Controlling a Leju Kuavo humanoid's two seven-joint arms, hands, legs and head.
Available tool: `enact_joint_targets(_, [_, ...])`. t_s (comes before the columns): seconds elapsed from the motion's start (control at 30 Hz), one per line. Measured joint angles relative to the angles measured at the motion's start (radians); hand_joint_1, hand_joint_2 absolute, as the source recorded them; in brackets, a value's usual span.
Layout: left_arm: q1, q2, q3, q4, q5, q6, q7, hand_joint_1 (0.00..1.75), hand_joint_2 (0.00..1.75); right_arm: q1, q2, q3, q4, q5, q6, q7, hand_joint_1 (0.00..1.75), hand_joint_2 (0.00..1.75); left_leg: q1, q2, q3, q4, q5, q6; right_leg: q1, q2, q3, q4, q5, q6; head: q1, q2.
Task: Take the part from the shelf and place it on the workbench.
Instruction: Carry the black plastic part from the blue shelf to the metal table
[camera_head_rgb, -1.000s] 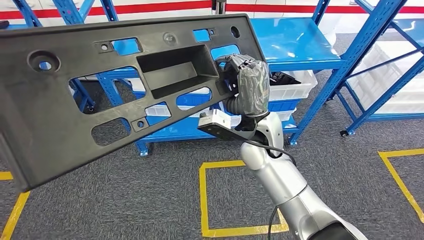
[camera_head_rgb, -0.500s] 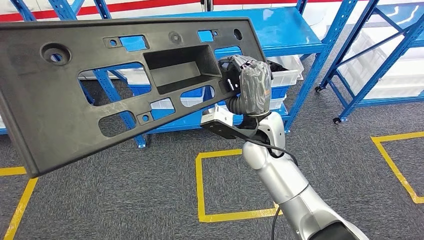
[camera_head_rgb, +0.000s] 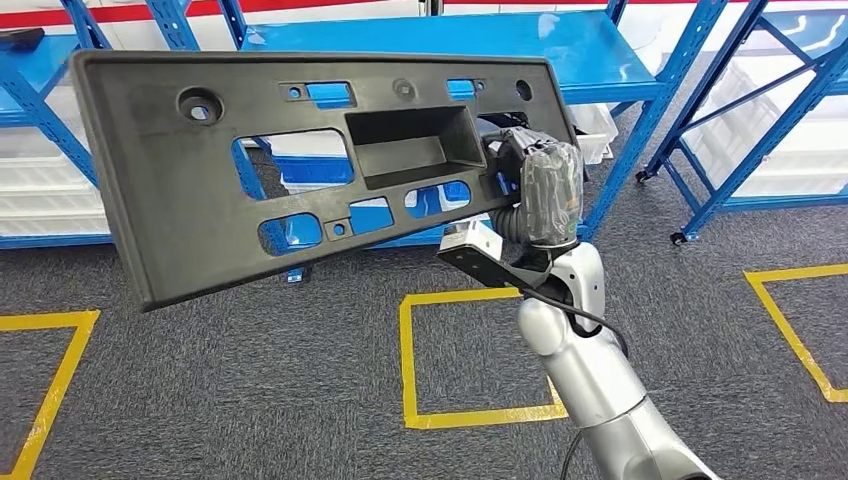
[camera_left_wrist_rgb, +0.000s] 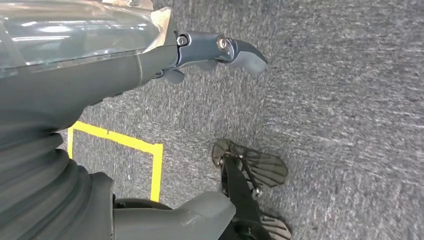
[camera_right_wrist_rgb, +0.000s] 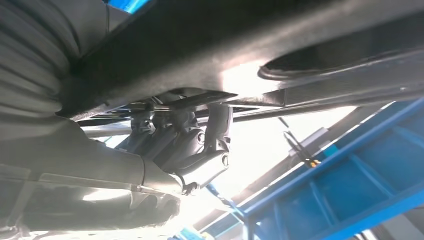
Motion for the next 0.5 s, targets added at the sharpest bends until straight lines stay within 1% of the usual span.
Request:
enact_joint_targets(0.07, [-0.005, 0.0, 0.0, 0.0, 0.0, 0.0, 0.003, 0.0, 1.75, 0.006, -0.001, -0.005, -0.005, 0.001, 0.001, 0.0, 1.75, 1.75, -0.002, 0.0, -0.003, 0.0, 0.003, 0.003, -0.002, 0.0, -0.001, -0.002, 0.005, 0.003, 0.0, 0.0])
enact_joint_targets(0.2, [-0.01, 0.0, 0.0, 0.0, 0.0, -0.001, 0.005, 0.0, 1.75, 0.013, 0.0, -0.008, -0.007, 0.004, 0.002, 0.0, 1.75, 1.75, -0.004, 0.0, -0.004, 0.001, 0.006, 0.005, -0.004, 0.0, -0.002, -0.004, 0.008, 0.005, 0.0, 0.0])
enact_joint_targets(0.37, [-0.015, 0.003, 0.001, 0.0, 0.01, 0.001, 0.005, 0.0, 1.75, 0.011, 0.014, -0.019, -0.005, 0.006, 0.016, -0.005, 1.75, 1.75, -0.004, 0.0, -0.006, 0.001, 0.006, 0.006, -0.007, 0.0, -0.002, -0.004, 0.009, 0.005, 0.0, 0.0])
enact_joint_targets(0.5, [-0.014, 0.005, 0.004, 0.0, 0.024, 0.004, 0.001, 0.0, 1.75, -0.004, 0.032, -0.023, 0.007, -0.016, 0.038, -0.021, 1.75, 1.75, -0.002, 0.0, -0.007, 0.001, 0.006, 0.006, -0.008, 0.0, -0.003, -0.004, 0.008, 0.005, 0.0, 0.0])
